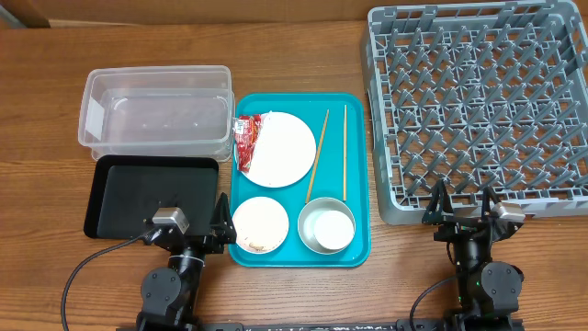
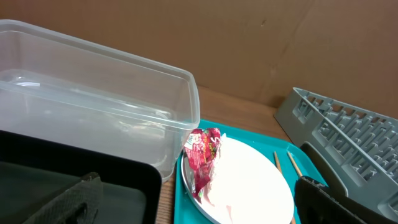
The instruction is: Sort waste into correct bins and load items into the dishwasher
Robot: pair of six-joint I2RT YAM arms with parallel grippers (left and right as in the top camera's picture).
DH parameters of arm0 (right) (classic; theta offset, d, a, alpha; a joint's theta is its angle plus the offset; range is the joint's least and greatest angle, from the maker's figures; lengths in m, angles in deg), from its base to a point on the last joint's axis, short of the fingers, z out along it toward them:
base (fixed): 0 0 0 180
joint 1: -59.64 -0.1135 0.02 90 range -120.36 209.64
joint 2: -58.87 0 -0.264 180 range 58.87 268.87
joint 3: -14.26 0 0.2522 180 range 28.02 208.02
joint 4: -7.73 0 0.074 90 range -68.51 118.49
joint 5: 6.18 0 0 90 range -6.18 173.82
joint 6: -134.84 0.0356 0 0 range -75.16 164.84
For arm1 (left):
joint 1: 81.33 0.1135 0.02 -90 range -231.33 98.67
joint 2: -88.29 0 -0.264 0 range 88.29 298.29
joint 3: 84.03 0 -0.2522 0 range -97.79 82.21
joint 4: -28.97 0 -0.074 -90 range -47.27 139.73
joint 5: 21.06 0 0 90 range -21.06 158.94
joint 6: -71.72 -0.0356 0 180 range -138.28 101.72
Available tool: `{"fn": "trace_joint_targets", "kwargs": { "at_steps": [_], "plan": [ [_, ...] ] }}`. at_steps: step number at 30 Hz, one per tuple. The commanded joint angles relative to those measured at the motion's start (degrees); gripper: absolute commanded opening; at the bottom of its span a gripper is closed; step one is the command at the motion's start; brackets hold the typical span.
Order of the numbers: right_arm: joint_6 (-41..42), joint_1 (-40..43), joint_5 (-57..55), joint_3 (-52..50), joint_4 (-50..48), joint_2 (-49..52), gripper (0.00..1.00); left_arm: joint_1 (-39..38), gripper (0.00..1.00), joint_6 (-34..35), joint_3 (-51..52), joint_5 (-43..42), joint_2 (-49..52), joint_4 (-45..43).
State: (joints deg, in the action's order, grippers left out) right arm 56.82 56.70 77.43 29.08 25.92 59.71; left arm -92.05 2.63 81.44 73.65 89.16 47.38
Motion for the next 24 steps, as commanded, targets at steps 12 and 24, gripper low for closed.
{"fn": "trace_joint_targets", "kwargs": {
  "at_steps": [12,24],
  "plan": [
    [0.2,0.2,0.0,-0.6,-0.4,-0.7,1.0,0.6,1.0,0.3,0.3,-0.3,-0.5,-0.2],
    [0.2,0.2,0.1,-0.6,-0.4,-0.7,1.0,0.6,1.0,0.3,0.3,1.2,-0.5,-0.4]
  ]
}}
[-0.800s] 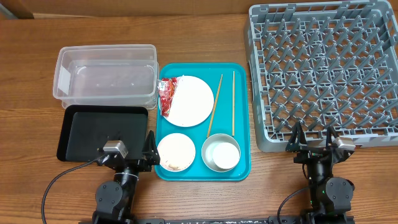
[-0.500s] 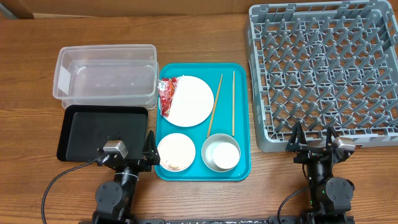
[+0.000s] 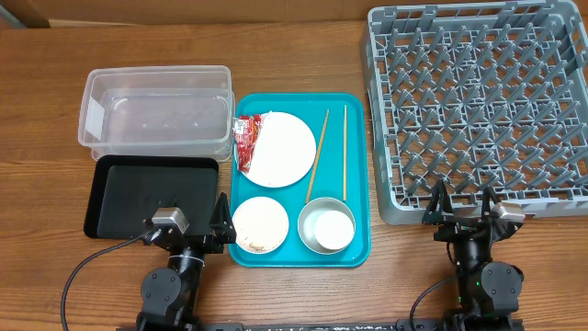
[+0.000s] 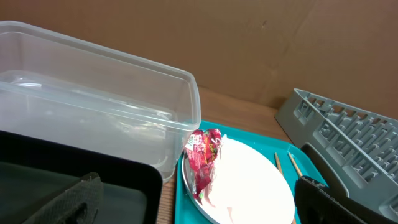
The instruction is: Sort waste into correct bins and load items into the dishwasher
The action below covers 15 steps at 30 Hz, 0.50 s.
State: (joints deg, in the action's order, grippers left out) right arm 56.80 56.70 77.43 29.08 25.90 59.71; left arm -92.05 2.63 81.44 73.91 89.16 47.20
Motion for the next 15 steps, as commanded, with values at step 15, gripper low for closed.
{"fn": "trace_joint_targets", "kwargs": {
  "at_steps": [15],
  "plan": [
    [0.2,0.2,5.0,-0.6,-0.1,-0.7,1.0,0.6,1.0,0.6,0.2,-0.6,-0.5,-0.5]
  ]
}}
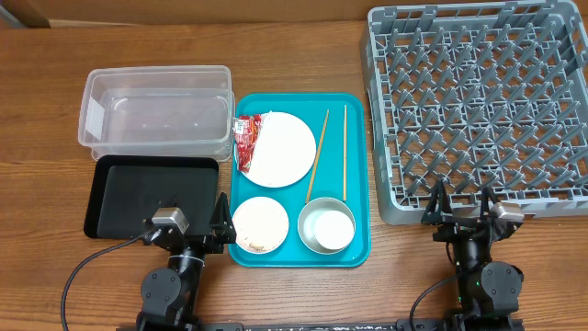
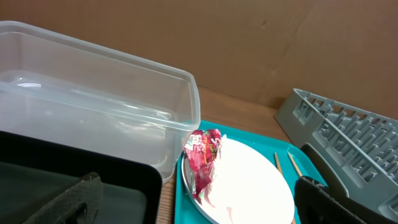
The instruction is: Sort waste into correct bins and load items into the dishwasher
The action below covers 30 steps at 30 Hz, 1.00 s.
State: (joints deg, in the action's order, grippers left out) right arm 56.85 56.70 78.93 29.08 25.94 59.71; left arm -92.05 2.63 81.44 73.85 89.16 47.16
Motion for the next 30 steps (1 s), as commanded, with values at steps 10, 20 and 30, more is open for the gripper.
{"fn": "trace_joint_targets", "kwargs": {
  "at_steps": [10,20,30],
  "plan": [
    [0.2,0.2,20.0,13.5,7.2,-0.3,1.0,0.6,1.0,0.3,-9.2,-12.5,0.5,-5.9],
    [-0.1,0.2,20.4,46.9,39.7,24.0,1.0,0.5,1.0,-4.7,-49.0,-16.3,30.4,32.4],
    [0.0,0.2,25.6,66.0,53.8,47.5,1.0,-1.0,1.0,-5.0,-74.3,-42.3,58.7,53.5]
  ]
}}
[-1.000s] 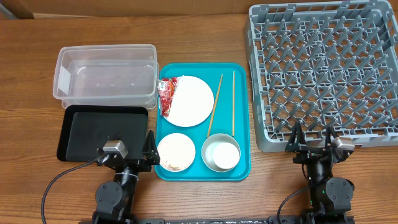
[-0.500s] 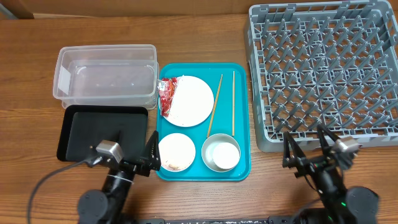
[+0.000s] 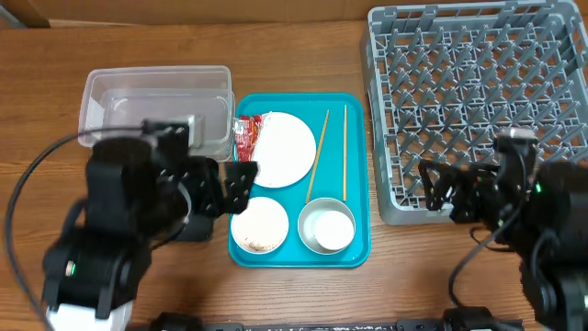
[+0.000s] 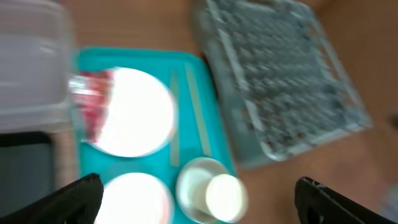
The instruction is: Sort waste into correct bins and load items into the dishwasher
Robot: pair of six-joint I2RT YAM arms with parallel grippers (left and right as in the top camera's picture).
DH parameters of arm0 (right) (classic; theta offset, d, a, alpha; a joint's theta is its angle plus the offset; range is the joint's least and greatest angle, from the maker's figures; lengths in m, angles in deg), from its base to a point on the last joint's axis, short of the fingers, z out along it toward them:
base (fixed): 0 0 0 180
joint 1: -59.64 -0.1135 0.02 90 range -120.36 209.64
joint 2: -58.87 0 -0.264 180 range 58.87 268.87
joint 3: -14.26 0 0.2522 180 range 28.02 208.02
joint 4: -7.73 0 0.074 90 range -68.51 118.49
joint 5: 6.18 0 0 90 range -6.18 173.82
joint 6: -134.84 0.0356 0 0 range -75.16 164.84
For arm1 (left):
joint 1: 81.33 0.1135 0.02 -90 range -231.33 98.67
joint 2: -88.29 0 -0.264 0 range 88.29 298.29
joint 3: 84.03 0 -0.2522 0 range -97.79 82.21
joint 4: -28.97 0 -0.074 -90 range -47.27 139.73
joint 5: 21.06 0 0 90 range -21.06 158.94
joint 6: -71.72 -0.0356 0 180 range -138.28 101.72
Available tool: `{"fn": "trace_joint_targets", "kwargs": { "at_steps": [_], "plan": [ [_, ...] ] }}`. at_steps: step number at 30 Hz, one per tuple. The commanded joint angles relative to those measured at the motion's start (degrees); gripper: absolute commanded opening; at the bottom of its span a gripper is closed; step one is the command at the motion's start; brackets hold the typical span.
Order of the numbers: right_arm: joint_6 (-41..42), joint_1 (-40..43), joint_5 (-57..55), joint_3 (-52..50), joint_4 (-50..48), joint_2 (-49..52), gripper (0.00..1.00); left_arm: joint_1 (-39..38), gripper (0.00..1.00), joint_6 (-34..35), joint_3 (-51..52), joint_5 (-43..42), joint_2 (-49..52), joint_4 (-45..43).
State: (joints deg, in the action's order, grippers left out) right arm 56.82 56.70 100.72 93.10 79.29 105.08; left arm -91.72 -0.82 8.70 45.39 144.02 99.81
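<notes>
A teal tray (image 3: 356, 184) holds a large white plate (image 3: 287, 149) with a red wrapper (image 3: 243, 140) on its left edge. Two chopsticks (image 3: 318, 156) lie to the plate's right. A small white dish (image 3: 260, 225) and a metal bowl with a white cup in it (image 3: 327, 228) sit at the tray's front. My left gripper (image 3: 231, 187) hangs open over the tray's left edge. The blurred left wrist view looks down on the plate (image 4: 134, 112) and bowl (image 4: 211, 193), with the left gripper (image 4: 199, 205) wide open and holding nothing. My right gripper (image 3: 439, 191) is open at the rack's front left corner.
The grey dish rack (image 3: 478, 101) fills the right side. A clear plastic bin (image 3: 156, 97) stands at the back left. The black tray (image 4: 25, 168) in front of it is largely hidden under my left arm in the overhead view.
Both arms have risen from their rest at the table's front edge. The left gripper now looks down on the teal tray; the right one is by the rack's front left corner. No object has moved.
At all three earlier moments both arms stayed folded low at the table's front edge, grippers open, with the left wrist looking level at the clear bin and plate. Now both are raised over the table, and everything on the tray lies where it was.
</notes>
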Motion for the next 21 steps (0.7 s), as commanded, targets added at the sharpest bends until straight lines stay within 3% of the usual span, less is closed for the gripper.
{"fn": "trace_joint_targets", "kwargs": {
  "at_steps": [1,6,11,18,21],
  "plan": [
    [0.0,0.2,4.2,2.0,0.4,2.7,1.0,-2.9,1.0,-2.8,-1.5,-13.4,5.5,1.8],
    [0.2,0.2,5.7,2.0,0.4,4.1,1.0,-17.3,0.79,-2.5,-0.7,3.1,15.0,5.1],
    [0.2,0.2,5.7,2.0,0.7,4.1,1.0,-28.6,0.71,2.9,-0.1,15.2,25.7,2.9],
    [0.2,0.2,5.7,2.0,2.4,4.1,1.0,-34.1,0.59,4.9,-0.1,15.8,42.3,0.5],
    [0.2,0.2,5.7,2.0,2.3,4.1,1.0,-34.1,0.36,4.8,-0.1,13.9,45.0,0.6]
  ]
}}
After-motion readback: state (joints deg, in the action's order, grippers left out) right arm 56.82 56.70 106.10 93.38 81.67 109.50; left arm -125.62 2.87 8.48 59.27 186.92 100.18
